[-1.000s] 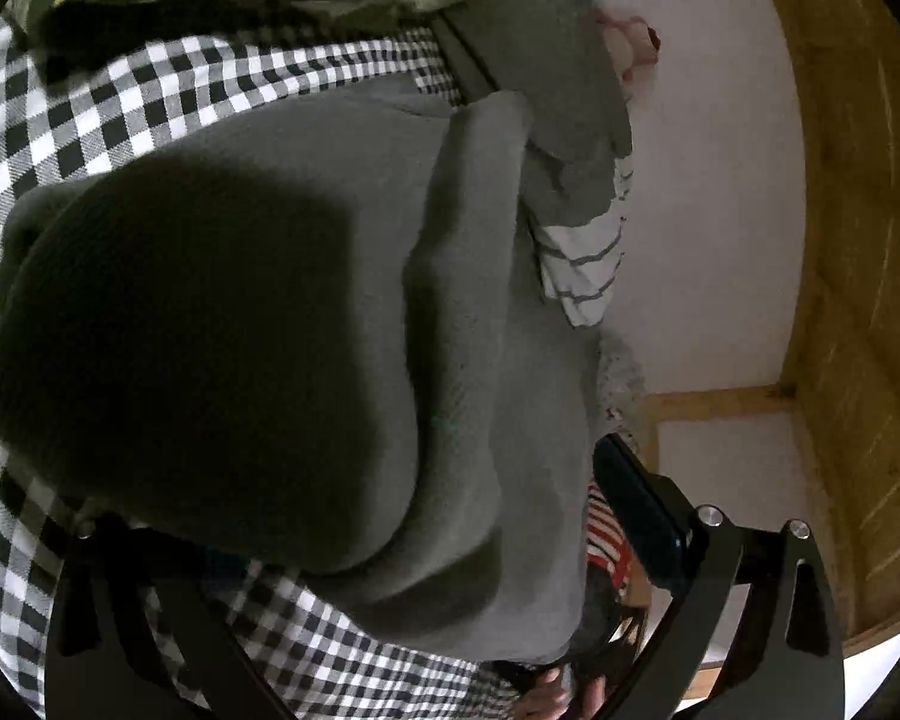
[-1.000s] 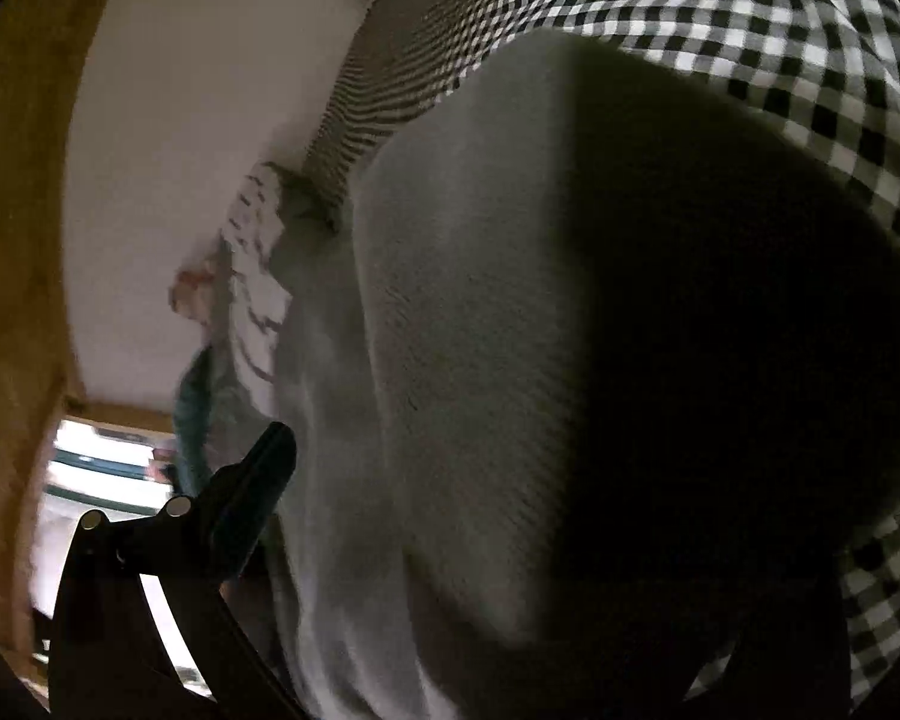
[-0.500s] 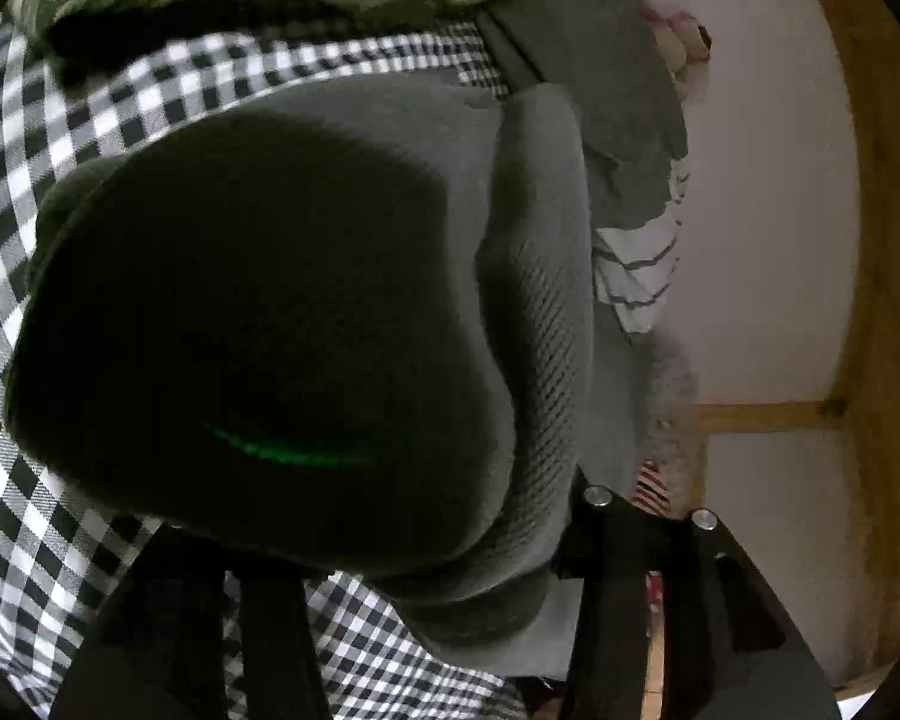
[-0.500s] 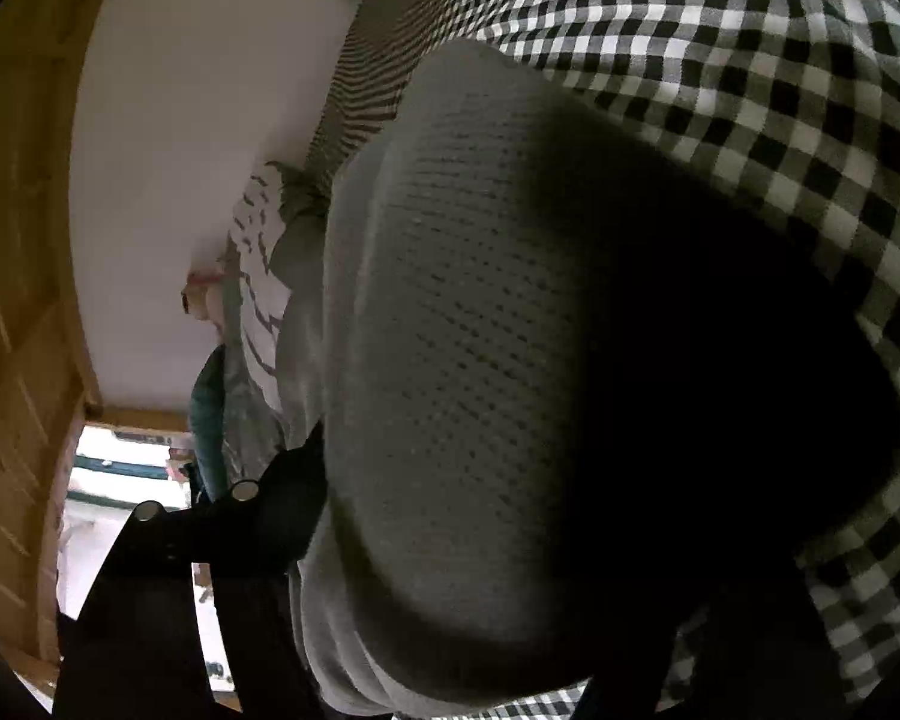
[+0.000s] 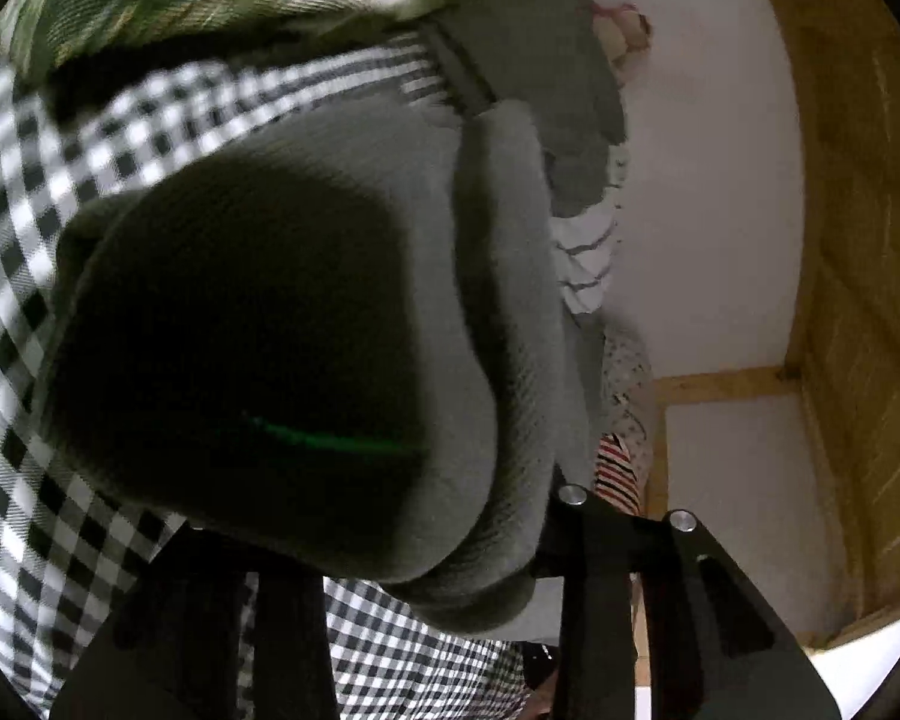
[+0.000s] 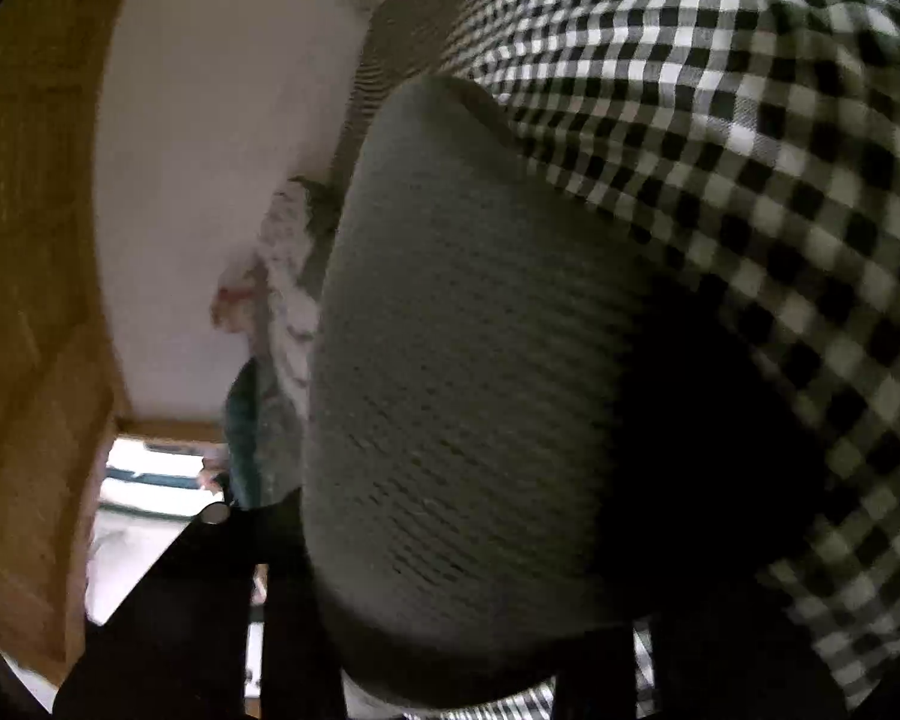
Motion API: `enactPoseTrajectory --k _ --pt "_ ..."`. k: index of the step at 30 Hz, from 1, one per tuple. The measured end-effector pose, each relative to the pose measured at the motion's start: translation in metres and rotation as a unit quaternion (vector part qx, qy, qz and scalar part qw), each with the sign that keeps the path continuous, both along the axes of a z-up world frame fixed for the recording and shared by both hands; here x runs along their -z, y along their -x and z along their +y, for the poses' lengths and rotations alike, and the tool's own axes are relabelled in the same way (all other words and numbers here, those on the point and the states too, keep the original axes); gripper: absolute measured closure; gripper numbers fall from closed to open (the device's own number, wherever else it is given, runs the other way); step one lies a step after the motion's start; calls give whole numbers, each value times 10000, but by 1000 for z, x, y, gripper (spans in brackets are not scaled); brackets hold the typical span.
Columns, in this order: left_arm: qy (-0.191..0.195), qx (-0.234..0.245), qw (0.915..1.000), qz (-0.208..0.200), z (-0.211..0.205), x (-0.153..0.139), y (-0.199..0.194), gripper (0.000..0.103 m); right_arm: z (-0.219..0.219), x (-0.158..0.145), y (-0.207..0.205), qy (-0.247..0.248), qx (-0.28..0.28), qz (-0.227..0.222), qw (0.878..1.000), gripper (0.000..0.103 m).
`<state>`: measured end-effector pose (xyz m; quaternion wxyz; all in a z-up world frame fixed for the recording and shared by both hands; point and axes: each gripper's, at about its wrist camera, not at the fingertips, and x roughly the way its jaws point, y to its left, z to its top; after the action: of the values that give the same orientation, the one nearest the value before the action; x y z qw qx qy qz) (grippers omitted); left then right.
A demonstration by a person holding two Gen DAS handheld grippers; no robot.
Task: Fold large clothes
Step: 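Grip the folded grey hoodie bundle with both grippers and lift it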
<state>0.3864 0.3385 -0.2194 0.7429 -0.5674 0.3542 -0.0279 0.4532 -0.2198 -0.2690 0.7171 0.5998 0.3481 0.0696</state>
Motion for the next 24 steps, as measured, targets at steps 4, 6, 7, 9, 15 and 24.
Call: enactPoseTrajectory --k 4,6,7,9,15,24 --pt "-97 50 9997 -226 3 -19 0 72 0 -11 -2 22 -65 22 10000 64" --pt "-8 18 10000 -15 6 -7 -6 72 5 3 -18 -367 -19 325 9988 26" --pt "64 -10 9999 104 7 1 -9 72 7 9 -21 -370 1 405 9985 20" --pt "239 -110 9993 248 7 21 -10 72 11 6 -27 19 -7 427 9991 29" --pt "-61 231 9997 71 5 -15 -9 73 5 -24 -12 37 -65 -108 9999 75" --pt "64 255 9986 468 9 20 -18 72 -1 14 -23 -155 -103 357 9992 70"
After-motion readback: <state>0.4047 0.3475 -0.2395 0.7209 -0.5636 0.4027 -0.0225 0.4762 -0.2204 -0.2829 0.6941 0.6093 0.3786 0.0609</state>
